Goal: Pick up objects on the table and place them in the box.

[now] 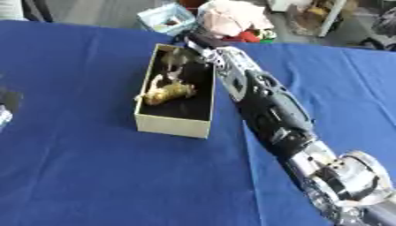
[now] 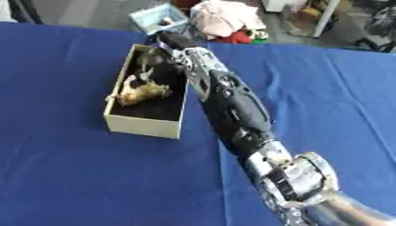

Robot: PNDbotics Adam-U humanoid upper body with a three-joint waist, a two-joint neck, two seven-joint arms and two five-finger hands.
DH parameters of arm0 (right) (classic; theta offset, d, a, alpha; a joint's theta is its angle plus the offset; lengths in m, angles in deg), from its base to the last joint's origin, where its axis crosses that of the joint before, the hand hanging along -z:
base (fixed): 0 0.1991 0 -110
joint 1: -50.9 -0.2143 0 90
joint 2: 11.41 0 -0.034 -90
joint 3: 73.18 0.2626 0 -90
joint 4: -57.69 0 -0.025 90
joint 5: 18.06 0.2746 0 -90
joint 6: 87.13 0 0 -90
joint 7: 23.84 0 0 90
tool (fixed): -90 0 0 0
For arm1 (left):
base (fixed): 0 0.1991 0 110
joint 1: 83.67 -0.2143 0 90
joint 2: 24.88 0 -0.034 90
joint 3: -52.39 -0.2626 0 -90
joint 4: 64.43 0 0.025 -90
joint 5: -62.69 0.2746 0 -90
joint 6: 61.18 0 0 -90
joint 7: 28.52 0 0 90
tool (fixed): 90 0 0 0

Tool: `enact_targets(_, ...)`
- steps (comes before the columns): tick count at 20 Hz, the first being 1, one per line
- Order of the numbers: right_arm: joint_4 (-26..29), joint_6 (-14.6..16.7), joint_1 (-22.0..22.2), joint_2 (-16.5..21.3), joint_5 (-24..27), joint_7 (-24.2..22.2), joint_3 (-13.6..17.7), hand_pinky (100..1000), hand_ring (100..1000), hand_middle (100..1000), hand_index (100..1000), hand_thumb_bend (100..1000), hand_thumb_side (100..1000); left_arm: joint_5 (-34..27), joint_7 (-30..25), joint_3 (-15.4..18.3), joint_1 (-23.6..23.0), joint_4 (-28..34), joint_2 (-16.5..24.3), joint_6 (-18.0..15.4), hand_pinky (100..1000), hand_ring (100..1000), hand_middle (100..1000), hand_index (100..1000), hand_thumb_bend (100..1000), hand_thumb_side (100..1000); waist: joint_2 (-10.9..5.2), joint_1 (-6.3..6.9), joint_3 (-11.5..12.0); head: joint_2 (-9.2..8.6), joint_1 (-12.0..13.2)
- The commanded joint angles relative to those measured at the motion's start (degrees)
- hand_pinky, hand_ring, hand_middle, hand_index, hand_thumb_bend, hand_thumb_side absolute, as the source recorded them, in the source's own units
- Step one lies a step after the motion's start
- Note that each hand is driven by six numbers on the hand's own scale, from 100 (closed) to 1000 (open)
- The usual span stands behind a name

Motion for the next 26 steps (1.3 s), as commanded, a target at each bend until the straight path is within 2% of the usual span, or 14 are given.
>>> enact_targets(1, 2.8, 1.4, -1.9, 2.3, 2.4, -0.2, -0.4, 782, 811, 869, 895, 455, 480, -0.3, 0.3, 0.5, 0.6, 0.9, 0.7, 0.0, 542, 577, 590, 800, 423, 223, -1.31, 0.63, -0.2, -0.7, 0.4)
enact_targets(6, 8.7, 5.5, -2.8, 6.5, 8.5, -1.5, -3.6, 769, 787, 841, 885, 434, 425, -0.2, 0.6, 0.8, 0.1, 0.8, 1.0, 0.0, 542, 577, 590, 800, 425, 224, -1.74, 0.73, -1.5, -0.5, 1.3)
enact_targets(10, 15.3, 8.8, -1.5, 12.7, 14.5, -3.8, -7.0, 764, 778, 831, 886, 420, 356, -0.1, 1.1, 1.2, -0.6, 0.7, 1.3, 0.0, 542, 578, 591, 799, 431, 228, -2.09, 1.05, -3.3, -0.42, 2.4)
enact_targets(14, 24.0, 10.5, 2.3, 20.2, 21.0, -6.9, -10.3, 766, 776, 813, 887, 387, 294, 0.0, 1.6, 1.7, -1.1, 0.6, 1.4, 0.0, 542, 578, 591, 799, 437, 234, -2.18, 1.38, -5.1, -0.51, 3.3)
enact_targets(15, 26.4, 10.6, 3.5, 21.8, 22.4, -7.6, -10.7, 765, 774, 808, 887, 492, 198, 0.0, 1.7, 1.7, -1.3, 0.6, 1.4, 0.0, 542, 578, 591, 799, 453, 235, -2.19, 1.5, -5.4, -0.54, 3.4)
enact_targets(16, 29.0, 10.5, 5.1, 23.4, 23.8, -8.1, -10.9, 762, 768, 800, 885, 378, 271, 0.1, 1.7, 1.8, -1.4, 0.6, 1.5, 0.0, 542, 578, 591, 799, 439, 234, -2.21, 1.67, -5.9, -0.57, 3.5)
enact_targets(20, 38.4, 8.8, 11.8, 27.7, 29.0, -8.2, -9.9, 741, 746, 775, 872, 361, 256, 0.1, 2.2, 2.2, -1.6, 0.6, 1.5, 0.0, 542, 579, 592, 799, 440, 234, -2.27, 2.1, -6.8, -0.67, 4.1)
enact_targets(23, 43.2, 7.1, 16.8, 28.6, 31.8, -6.1, -8.1, 724, 727, 762, 860, 346, 244, 0.2, 2.4, 2.4, -1.7, 0.7, 1.5, 0.0, 542, 579, 592, 799, 441, 234, -2.32, 2.22, -7.1, -0.67, 4.4)
enact_targets(26, 45.9, 5.1, 21.6, 28.1, 34.0, -1.9, -6.1, 694, 695, 743, 845, 306, 228, 0.2, 2.7, 2.6, -1.9, 0.6, 1.5, 0.1, 542, 580, 593, 800, 442, 233, -2.35, 2.36, -7.4, -0.57, 4.8)
